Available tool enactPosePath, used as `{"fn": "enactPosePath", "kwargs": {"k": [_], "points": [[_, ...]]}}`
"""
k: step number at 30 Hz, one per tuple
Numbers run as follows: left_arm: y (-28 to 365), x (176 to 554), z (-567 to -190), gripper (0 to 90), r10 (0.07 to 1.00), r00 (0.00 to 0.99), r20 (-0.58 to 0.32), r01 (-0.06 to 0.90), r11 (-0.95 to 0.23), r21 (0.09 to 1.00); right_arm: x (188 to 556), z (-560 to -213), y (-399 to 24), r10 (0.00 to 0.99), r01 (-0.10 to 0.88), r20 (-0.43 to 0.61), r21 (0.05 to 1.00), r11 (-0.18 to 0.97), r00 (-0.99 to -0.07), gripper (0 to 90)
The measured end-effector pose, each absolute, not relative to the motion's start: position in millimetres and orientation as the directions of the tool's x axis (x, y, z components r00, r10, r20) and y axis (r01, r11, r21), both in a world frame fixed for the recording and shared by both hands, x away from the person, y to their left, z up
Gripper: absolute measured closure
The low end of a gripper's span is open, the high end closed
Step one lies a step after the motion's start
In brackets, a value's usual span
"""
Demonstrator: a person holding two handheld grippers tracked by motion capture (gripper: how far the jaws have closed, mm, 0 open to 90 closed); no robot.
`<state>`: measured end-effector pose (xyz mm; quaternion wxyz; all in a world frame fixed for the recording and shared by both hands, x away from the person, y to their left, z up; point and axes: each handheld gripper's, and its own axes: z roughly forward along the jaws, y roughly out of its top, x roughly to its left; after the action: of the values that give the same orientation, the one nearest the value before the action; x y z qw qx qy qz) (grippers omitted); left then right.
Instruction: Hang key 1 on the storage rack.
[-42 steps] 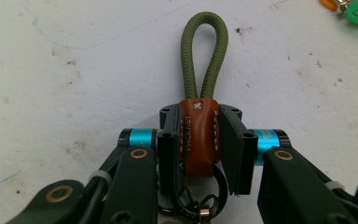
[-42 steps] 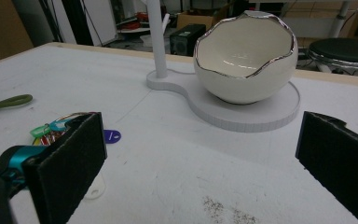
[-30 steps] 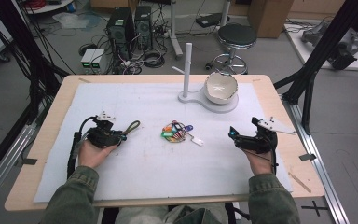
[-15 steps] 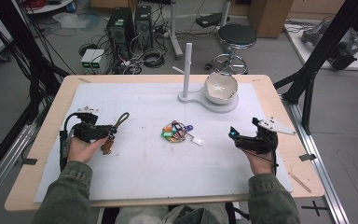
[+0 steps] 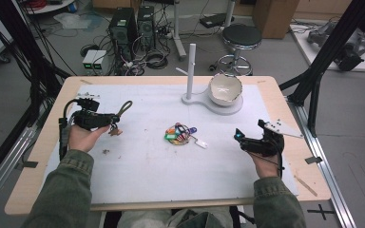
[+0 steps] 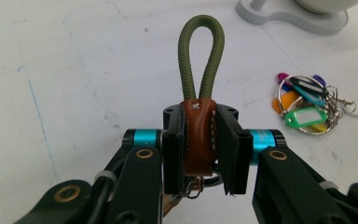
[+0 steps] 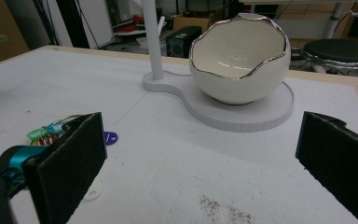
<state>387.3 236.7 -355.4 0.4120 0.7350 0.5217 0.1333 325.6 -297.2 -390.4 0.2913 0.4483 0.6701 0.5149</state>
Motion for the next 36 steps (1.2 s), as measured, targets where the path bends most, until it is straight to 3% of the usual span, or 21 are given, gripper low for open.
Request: {"fn": "enactPosePath", "kwargs": {"k": [36], "points": [[193.8, 436.6, -291.1, 72.8, 0.87, 0.443, -0.219, 0.637, -0.133, 0.759, 323.7, -388.8, -304.2, 0.908, 0.301, 0.092, 0.953, 0.039, -0.409, 0.8]]}}
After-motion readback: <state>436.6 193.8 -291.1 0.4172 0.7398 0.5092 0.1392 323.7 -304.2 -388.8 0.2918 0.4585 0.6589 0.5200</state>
